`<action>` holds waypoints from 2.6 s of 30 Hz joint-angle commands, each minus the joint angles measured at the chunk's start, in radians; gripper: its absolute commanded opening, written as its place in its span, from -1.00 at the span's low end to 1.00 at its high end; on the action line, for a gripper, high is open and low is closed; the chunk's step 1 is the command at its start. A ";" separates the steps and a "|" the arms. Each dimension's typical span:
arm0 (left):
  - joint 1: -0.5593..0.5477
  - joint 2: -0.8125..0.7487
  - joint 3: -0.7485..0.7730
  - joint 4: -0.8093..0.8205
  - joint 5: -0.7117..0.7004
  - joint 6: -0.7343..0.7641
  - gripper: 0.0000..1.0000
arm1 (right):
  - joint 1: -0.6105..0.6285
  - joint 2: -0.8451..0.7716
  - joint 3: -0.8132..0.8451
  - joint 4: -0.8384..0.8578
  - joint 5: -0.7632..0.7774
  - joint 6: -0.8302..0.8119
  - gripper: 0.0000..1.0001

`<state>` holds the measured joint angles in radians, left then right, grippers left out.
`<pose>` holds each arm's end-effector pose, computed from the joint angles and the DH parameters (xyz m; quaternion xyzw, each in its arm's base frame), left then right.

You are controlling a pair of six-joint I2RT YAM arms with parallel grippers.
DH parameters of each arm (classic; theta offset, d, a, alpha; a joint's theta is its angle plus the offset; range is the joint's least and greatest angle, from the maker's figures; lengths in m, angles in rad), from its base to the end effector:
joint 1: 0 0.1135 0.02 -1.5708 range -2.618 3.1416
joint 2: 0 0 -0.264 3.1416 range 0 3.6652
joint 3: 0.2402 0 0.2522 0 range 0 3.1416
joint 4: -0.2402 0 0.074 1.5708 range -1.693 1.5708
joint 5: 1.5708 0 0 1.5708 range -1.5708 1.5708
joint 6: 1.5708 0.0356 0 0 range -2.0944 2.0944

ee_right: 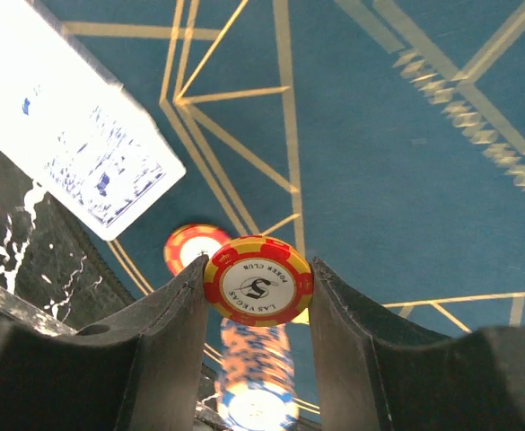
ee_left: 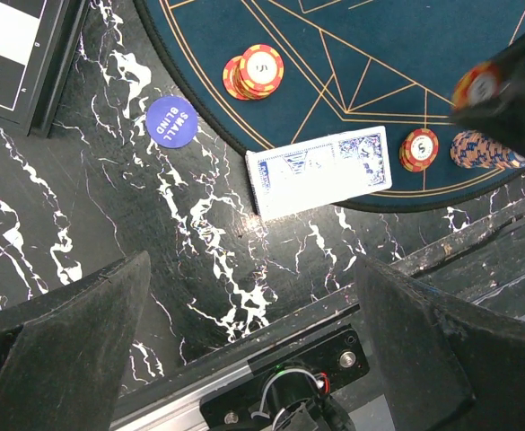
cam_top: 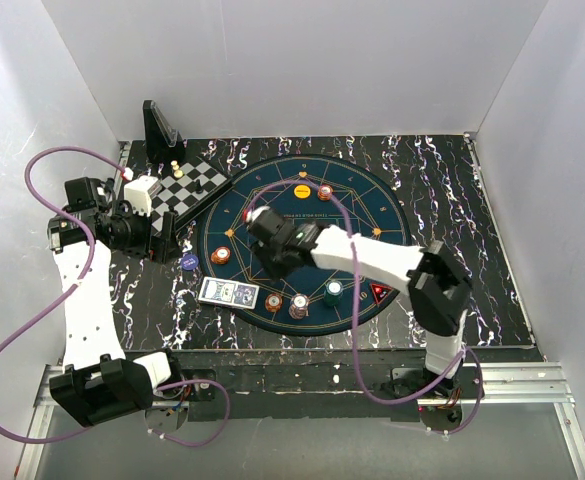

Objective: Distribute texas hold em gaming equipment

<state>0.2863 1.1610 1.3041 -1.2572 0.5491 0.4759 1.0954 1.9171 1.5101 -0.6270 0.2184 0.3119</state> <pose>0.1921 0.0372 0.3563 0.1499 0.9275 -0.1641 0.3005 0.1963 0.3645 0.2265 -0.3392 0.8969 0.0904 0.2690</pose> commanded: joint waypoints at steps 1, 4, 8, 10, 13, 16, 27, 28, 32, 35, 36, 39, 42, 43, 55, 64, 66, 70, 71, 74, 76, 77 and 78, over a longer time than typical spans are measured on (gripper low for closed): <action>0.007 -0.024 0.038 -0.008 0.003 0.012 0.96 | -0.113 -0.151 0.056 0.006 0.029 0.018 -0.96; 0.005 -0.024 0.041 -0.011 0.008 0.012 0.96 | -0.190 -0.193 0.036 -0.026 0.071 0.039 -0.97; 0.005 -0.021 0.041 -0.015 0.012 0.015 0.96 | -0.313 -0.260 -0.054 -0.072 0.145 0.124 -0.97; 0.007 -0.018 0.043 -0.018 0.015 0.017 0.96 | -0.379 -0.305 -0.131 -0.069 0.165 0.177 -0.97; 0.005 -0.014 0.050 -0.019 0.018 0.023 0.96 | -0.465 -0.360 -0.243 -0.068 0.170 0.252 -0.97; 0.005 -0.003 0.057 -0.024 0.026 0.021 0.96 | -0.515 -0.389 -0.327 -0.073 0.179 0.315 -0.97; 0.005 -0.007 0.047 -0.031 0.035 0.030 0.96 | -0.612 -0.365 -0.459 -0.028 0.216 0.380 -0.97; 0.004 -0.009 0.044 -0.033 0.037 0.032 0.96 | -0.618 -0.357 -0.464 -0.023 0.217 0.380 -0.96; 0.005 -0.009 0.034 -0.028 0.035 0.033 0.96 | -0.634 -0.310 -0.482 0.000 0.203 0.375 -0.60; 0.005 -0.012 0.029 -0.025 0.037 0.035 0.96 | -0.635 -0.282 -0.488 0.024 0.188 0.368 -0.44; 0.005 -0.012 0.026 -0.027 0.038 0.035 0.96 | -0.635 -0.273 -0.488 0.027 0.188 0.366 -0.40; 0.005 -0.015 0.024 -0.028 0.035 0.036 0.96 | -0.637 -0.253 -0.479 0.036 0.191 0.355 -0.16; 0.005 -0.020 0.024 -0.031 0.029 0.038 0.96 | -0.640 -0.237 -0.467 0.030 0.193 0.355 0.15; 0.005 -0.021 0.026 -0.030 0.026 0.040 0.96 | -0.640 -0.239 -0.467 0.029 0.193 0.357 0.26; 0.005 -0.021 0.029 -0.034 0.032 0.036 0.96 | -0.579 -0.429 -0.369 -0.075 0.243 0.331 0.62; 0.005 -0.017 0.017 -0.022 0.037 0.024 0.96 | -0.244 -0.428 -0.145 -0.201 0.265 0.316 0.75; 0.005 -0.015 0.017 -0.021 0.037 0.021 0.96 | -0.157 -0.389 -0.102 -0.220 0.253 0.312 0.76; 0.005 -0.017 0.015 -0.016 0.035 0.020 0.96 | -0.059 -0.322 -0.053 -0.227 0.211 0.323 0.79; 0.005 -0.015 0.015 -0.016 0.034 0.020 0.96 | -0.040 -0.305 -0.050 -0.226 0.207 0.326 0.79; 0.005 -0.017 0.012 -0.013 0.034 0.020 0.96 | -0.006 -0.257 -0.042 -0.218 0.185 0.339 0.80; 0.005 -0.017 0.012 -0.013 0.034 0.020 0.96 | 0.004 -0.228 -0.041 -0.215 0.173 0.342 0.81; 0.005 -0.018 0.012 -0.013 0.034 0.020 0.96 | 0.006 -0.215 -0.039 -0.214 0.165 0.342 0.81; 0.005 -0.020 0.011 -0.013 0.035 0.020 0.96 | 0.009 -0.205 -0.042 -0.209 0.159 0.342 0.81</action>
<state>0.2863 1.1633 1.3201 -1.2793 0.5629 0.4973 1.0946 1.6844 1.4307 -0.8196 0.3992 0.6342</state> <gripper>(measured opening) 0.981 0.904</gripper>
